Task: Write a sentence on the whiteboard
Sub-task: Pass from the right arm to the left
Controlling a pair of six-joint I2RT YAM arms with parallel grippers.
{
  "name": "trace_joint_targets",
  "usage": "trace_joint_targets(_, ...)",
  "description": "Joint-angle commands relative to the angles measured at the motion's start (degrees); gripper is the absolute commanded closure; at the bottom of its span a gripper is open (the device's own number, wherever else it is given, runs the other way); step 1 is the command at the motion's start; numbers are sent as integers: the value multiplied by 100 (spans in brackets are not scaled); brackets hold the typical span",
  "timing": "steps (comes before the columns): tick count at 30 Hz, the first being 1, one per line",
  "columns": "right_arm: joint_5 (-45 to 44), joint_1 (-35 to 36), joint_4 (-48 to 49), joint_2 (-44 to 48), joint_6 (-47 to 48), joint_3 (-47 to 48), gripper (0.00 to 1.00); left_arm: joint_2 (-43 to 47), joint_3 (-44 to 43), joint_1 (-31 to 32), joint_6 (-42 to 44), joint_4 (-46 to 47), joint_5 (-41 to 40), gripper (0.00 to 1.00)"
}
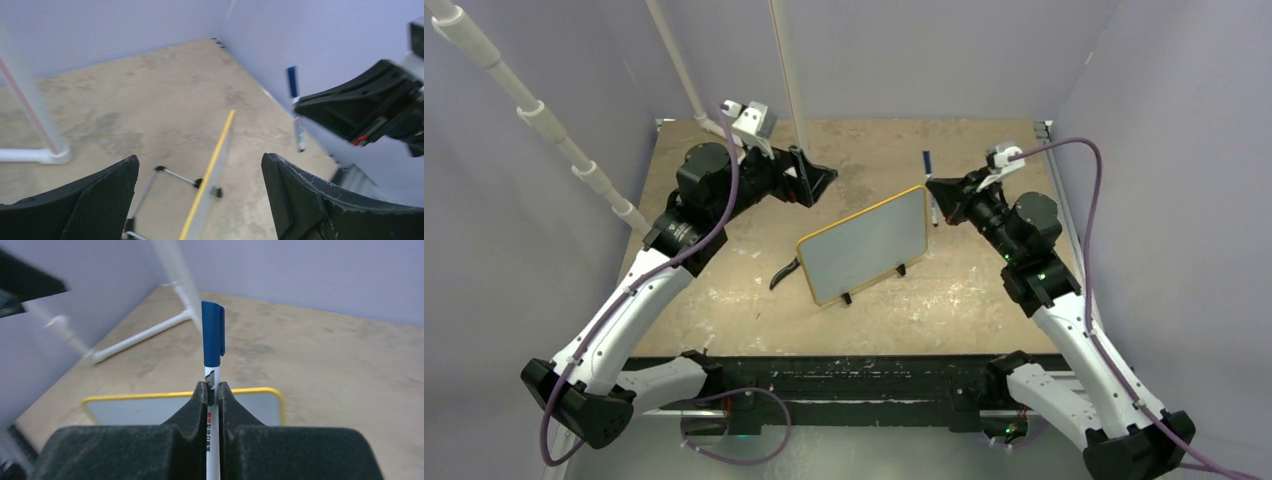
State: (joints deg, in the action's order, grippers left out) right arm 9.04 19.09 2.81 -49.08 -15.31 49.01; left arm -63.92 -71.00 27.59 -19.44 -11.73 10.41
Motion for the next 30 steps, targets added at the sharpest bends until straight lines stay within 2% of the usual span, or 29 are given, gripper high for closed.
trace_joint_targets(1, 944, 683, 413, -140, 243, 340, 100, -34, 11, 267, -1022, 570, 756, 8)
trace_joint_targets(7, 1316, 1077, 976, -341, -50, 255, 100, -8, 593, 458, -1989, 1774, 1417, 7)
trace_joint_targets(12, 1424, 1348, 1389, -428, -297, 93, 100, -114, 706, 500, -2131, 1719, 1401, 7)
trace_joint_targets(25, 1082, 1928, 1187, -796, -148, 276, 100, -102, 906, 589, -2450, 2205, 1635, 8)
trace_joint_targets(26, 1033, 1982, 1156, -826, -109, 308, 100, -122, 898, 594, -2452, 2175, 1618, 10)
trace_joint_targets(30, 833, 2175, 1010, -919, 11, 436, 100, -222, 808, 598, -2430, 1939, 1594, 32)
